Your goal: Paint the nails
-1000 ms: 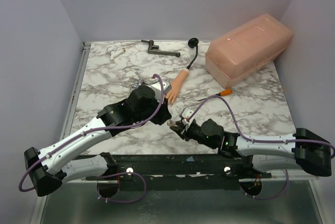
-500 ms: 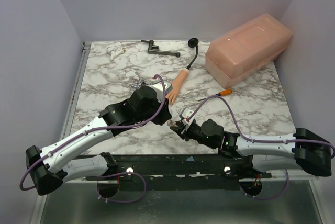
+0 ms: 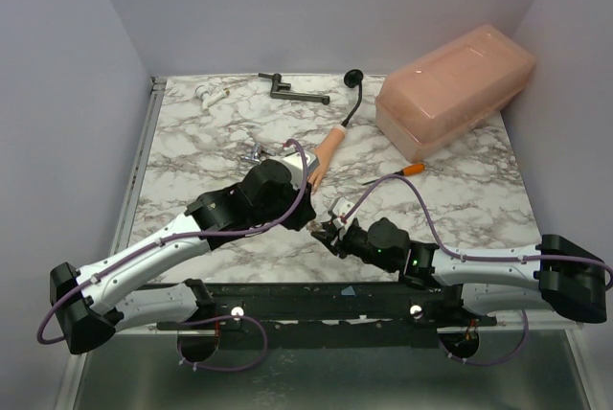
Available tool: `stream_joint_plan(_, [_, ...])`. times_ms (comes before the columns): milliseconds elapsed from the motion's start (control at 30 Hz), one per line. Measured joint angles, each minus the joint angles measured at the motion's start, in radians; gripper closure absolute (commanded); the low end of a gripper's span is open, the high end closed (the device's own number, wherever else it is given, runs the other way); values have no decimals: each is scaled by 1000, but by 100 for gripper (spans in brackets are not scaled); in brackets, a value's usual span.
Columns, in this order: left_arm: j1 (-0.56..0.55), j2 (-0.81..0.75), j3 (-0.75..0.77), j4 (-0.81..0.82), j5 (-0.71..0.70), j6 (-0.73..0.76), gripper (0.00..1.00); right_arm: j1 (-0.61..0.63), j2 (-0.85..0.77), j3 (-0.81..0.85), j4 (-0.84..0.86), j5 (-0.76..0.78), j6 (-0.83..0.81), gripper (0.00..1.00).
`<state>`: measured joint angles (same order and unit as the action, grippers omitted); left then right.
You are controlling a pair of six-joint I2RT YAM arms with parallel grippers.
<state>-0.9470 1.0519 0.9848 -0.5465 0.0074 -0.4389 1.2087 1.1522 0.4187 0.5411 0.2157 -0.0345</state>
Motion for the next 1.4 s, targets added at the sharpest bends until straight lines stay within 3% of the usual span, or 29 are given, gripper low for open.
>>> stream_joint_plan(933, [-96, 11, -10, -5, -148, 5, 100, 0, 11, 0, -11, 0, 0, 99])
stream_joint_plan(1400, [-111, 11, -45, 18, -157, 5, 100, 0, 11, 1, -11, 0, 0, 99])
